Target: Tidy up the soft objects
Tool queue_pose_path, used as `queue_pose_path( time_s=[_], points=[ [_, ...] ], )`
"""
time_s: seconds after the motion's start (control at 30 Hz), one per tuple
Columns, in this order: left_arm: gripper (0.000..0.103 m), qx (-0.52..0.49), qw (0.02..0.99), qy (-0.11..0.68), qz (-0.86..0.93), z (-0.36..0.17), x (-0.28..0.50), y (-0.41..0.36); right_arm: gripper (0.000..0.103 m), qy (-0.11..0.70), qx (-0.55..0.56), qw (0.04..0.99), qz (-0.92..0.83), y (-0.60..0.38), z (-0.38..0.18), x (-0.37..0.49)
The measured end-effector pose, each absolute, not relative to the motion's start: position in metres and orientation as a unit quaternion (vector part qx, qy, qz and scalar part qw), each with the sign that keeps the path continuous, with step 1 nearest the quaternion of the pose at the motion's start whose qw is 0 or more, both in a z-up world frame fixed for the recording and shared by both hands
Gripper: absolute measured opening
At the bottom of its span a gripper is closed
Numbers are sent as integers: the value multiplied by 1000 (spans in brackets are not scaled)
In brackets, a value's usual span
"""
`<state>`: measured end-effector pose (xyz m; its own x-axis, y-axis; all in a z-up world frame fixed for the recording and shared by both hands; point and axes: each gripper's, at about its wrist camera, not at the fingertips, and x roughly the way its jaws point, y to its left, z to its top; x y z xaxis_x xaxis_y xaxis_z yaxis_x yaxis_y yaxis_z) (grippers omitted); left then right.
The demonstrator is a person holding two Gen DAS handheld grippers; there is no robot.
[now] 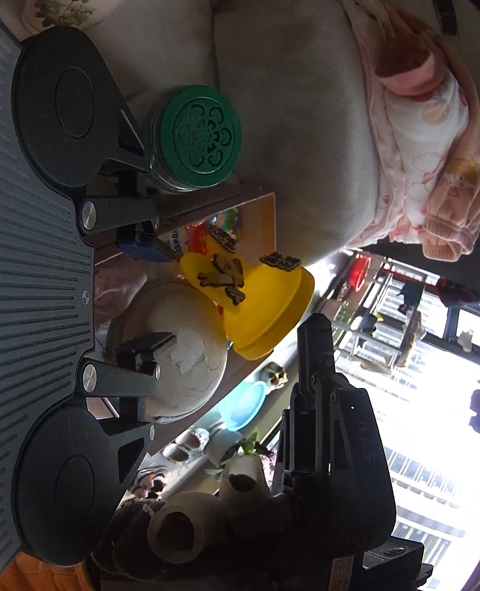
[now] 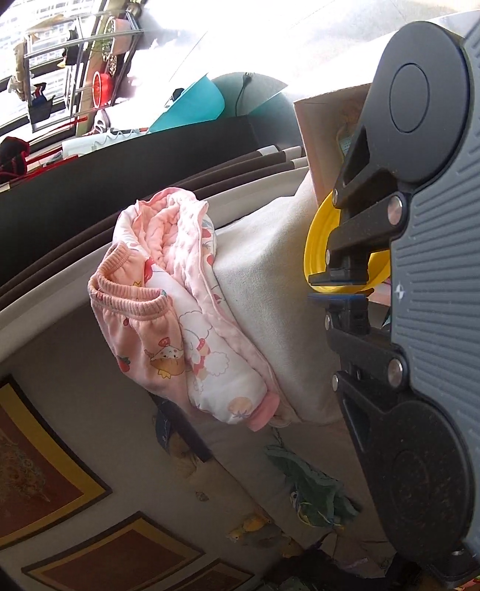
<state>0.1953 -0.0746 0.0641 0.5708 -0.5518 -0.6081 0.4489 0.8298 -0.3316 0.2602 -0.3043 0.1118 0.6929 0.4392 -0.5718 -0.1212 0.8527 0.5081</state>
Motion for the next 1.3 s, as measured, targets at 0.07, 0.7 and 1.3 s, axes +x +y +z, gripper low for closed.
queue_pose_path(
  time_s=[0.07,0.7,1.3],
  points=[
    [46,-78,884,364,-282,65,193,-69,4,371,215,894,130,-307,100,261],
    [46,19,921,344,-183,57,67,2,64,317,107,938,89,-278,121,103],
    [81,23,938,338,-75,3,13,-13,97,390,12,919,49,-217,2,50]
  ],
)
